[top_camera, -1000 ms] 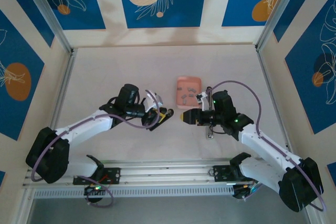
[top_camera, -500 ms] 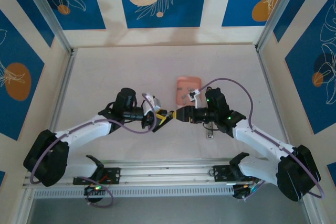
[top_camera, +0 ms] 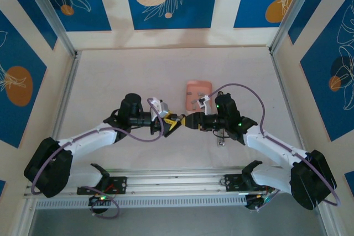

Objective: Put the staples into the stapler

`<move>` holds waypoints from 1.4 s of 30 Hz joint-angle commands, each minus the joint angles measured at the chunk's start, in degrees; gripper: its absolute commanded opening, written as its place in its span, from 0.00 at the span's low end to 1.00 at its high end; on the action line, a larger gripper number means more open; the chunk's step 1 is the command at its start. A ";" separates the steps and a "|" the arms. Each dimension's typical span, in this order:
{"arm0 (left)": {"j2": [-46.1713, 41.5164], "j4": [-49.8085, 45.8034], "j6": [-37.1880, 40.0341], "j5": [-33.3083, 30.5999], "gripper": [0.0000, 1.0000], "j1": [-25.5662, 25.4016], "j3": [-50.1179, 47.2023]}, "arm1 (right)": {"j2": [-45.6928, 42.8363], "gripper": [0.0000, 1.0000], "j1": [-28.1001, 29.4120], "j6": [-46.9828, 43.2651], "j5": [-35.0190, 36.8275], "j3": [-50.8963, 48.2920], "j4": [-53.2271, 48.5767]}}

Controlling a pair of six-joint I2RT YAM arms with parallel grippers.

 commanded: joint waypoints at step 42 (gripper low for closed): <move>-4.95 14.64 -8.76 6.02 0.03 -3.59 5.86 | 1.25 0.30 0.07 7.16 12.69 -12.02 -3.26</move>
